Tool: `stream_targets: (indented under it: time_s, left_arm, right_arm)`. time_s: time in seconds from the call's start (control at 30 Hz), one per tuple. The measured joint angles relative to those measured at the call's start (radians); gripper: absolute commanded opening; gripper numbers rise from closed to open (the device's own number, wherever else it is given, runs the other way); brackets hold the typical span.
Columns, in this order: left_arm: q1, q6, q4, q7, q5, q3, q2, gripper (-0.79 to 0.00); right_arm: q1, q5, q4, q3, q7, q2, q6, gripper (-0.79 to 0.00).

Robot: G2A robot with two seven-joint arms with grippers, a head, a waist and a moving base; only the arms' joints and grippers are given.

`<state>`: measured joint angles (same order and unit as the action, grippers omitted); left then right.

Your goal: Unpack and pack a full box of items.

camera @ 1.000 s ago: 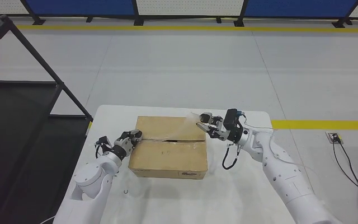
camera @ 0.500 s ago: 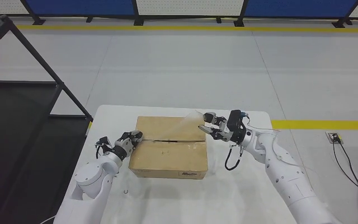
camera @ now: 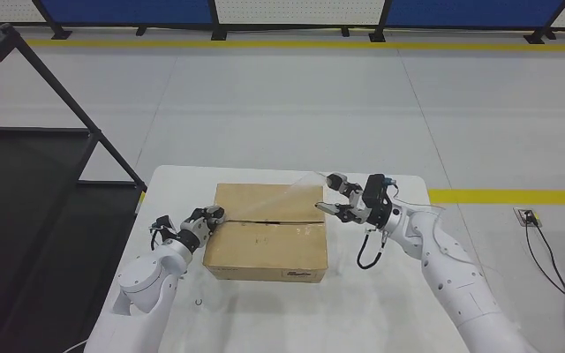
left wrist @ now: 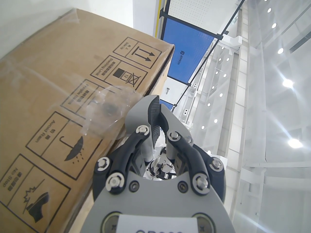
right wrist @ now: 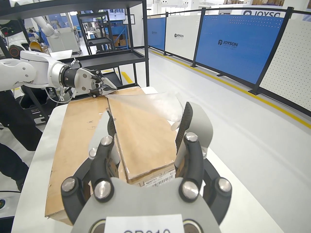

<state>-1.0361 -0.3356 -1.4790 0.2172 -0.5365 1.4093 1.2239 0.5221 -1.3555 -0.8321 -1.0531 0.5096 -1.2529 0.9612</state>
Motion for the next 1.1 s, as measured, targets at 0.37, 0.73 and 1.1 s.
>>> stream_targets:
  time_s: [0.37, 0.73, 1.1]
  left_arm:
    - [-0.003, 0.002, 0.001, 0.000, 0.001, 0.001, 0.001, -0.785]
    - [-0.020, 0.026, -0.023, -0.003, 0.002, 0.003, 0.003, -0.785]
    - [-0.020, 0.026, -0.022, -0.003, 0.001, 0.003, 0.003, -0.785]
  right_arm:
    - [0.022, -0.001, -0.019, -0.019, 0.011, 0.011, -0.011, 0.000]
    - [0.020, 0.144, -0.056, -0.049, -0.045, 0.008, -0.009, 0.000]
    - [0.025, 0.160, -0.108, -0.031, -0.127, 0.004, -0.019, 0.000]
